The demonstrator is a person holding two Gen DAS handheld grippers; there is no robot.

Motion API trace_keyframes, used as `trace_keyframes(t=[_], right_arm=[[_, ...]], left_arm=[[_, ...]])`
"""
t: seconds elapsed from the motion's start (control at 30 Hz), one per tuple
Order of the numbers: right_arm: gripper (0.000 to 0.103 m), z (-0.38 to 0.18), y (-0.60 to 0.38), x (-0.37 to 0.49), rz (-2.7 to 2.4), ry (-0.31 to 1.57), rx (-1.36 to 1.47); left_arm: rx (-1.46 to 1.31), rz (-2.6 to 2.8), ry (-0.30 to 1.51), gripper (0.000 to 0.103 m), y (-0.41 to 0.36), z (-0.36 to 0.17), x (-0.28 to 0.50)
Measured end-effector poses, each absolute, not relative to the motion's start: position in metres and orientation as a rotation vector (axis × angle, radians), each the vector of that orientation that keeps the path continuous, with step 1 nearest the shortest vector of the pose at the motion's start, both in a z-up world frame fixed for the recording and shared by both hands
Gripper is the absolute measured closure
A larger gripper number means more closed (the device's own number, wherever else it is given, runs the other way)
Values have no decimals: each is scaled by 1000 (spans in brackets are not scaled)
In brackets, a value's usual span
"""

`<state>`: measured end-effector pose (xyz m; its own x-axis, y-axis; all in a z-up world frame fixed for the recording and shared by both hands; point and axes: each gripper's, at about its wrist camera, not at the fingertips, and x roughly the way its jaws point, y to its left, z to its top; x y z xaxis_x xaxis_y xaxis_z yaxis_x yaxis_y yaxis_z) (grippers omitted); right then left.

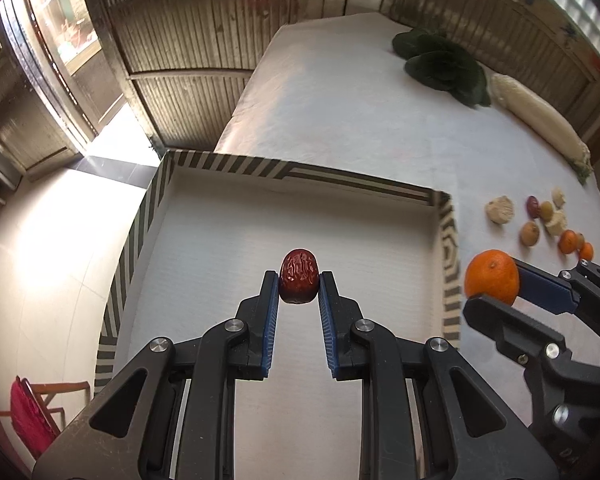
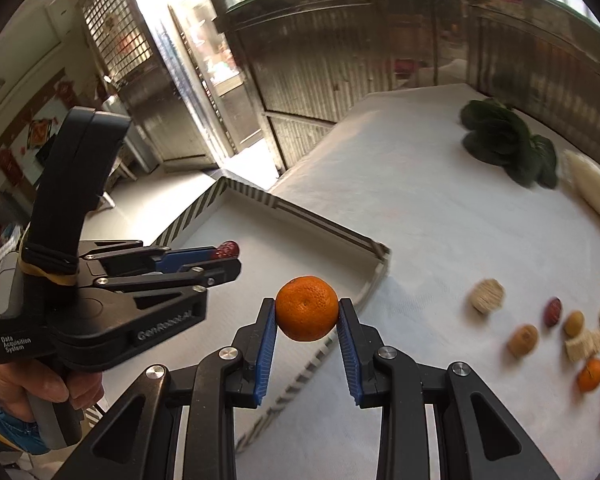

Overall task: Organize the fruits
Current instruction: 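Carry the red date and mandarin orange over the striped-rim white tray, then open the right gripper then the left gripper, dropping both into the tray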

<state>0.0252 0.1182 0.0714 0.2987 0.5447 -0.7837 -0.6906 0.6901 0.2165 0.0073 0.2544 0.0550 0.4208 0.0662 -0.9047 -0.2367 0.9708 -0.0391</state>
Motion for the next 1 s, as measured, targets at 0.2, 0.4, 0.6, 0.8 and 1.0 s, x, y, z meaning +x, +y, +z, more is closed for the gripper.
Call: trace_keyframes(t=[0.2, 0.4, 0.6, 0.8, 1.0], right_arm=[[74, 52, 137, 39, 840, 1015, -195], [74, 33, 152, 46, 847, 1059, -231], [73, 25, 159, 44, 857, 1060, -268], [72, 24, 161, 40, 863, 1047, -326], [71, 37, 145, 36, 854, 1032, -279]], left_arm=[[-176, 216, 1148, 84, 262, 42, 17], [-177, 231, 1170, 84, 263, 31, 22], [-175, 252, 1189, 84, 264, 23, 23], [-195, 248, 1179, 84, 266, 22, 22], [-246, 252, 1169, 83, 272, 30, 17]])
